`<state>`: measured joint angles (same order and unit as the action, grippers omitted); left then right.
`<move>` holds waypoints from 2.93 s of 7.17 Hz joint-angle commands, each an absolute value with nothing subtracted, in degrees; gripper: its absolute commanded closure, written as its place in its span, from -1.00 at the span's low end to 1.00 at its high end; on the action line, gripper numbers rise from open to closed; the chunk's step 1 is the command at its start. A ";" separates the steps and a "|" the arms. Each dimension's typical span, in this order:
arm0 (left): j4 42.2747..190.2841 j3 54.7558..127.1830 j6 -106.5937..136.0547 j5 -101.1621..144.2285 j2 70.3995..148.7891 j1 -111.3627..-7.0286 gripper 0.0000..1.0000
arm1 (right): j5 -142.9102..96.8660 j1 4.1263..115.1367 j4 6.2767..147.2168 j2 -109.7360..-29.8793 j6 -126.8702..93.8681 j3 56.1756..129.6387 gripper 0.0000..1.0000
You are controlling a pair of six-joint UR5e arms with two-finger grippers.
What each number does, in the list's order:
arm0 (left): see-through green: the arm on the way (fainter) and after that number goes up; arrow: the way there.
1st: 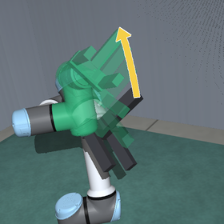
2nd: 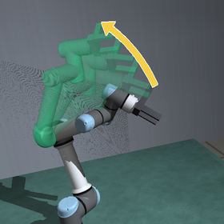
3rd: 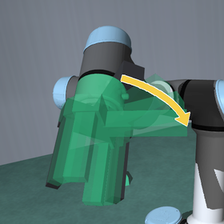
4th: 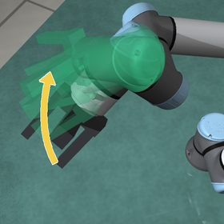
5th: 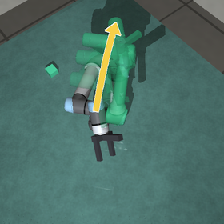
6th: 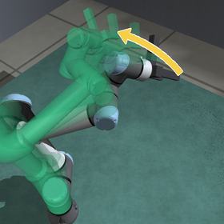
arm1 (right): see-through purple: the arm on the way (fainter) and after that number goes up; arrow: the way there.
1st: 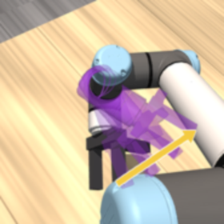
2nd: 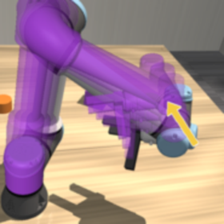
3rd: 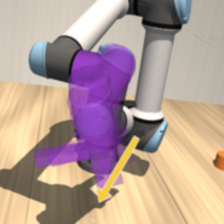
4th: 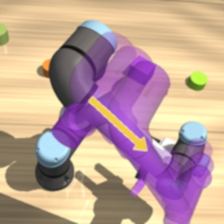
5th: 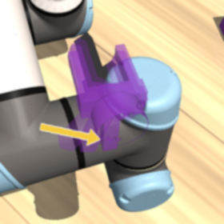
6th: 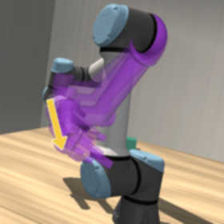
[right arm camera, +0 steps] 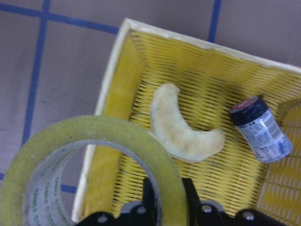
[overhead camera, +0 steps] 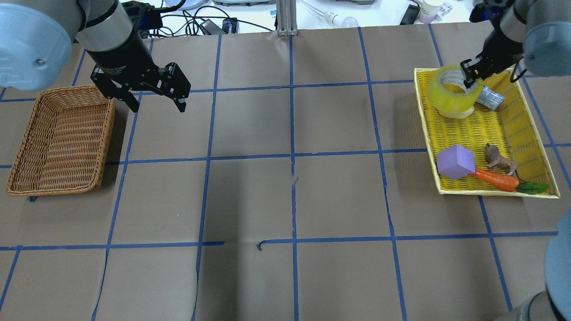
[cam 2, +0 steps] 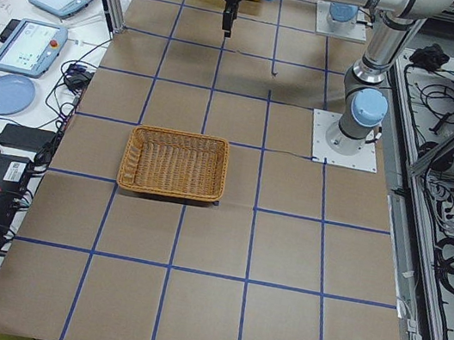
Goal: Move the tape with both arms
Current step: 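Carry the tape roll to the table center and lower it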
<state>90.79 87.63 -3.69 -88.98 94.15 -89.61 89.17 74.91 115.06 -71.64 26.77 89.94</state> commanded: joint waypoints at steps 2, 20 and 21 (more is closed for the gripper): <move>90.79 87.63 -3.78 -89.30 94.30 -89.38 -1.00 | 88.07 91.44 115.57 -70.06 5.51 88.24 1.00; 90.35 89.47 -3.87 -89.30 94.13 -89.30 -1.00 | 92.11 107.58 139.13 -54.93 -9.14 92.20 0.48; 90.35 89.47 -3.87 -89.30 94.13 -89.30 -1.00 | 91.85 107.58 138.70 -55.11 -9.14 91.94 -0.99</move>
<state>90.35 89.47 -3.87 -89.30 94.13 -89.30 91.80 107.59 139.04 -55.20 -9.14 92.28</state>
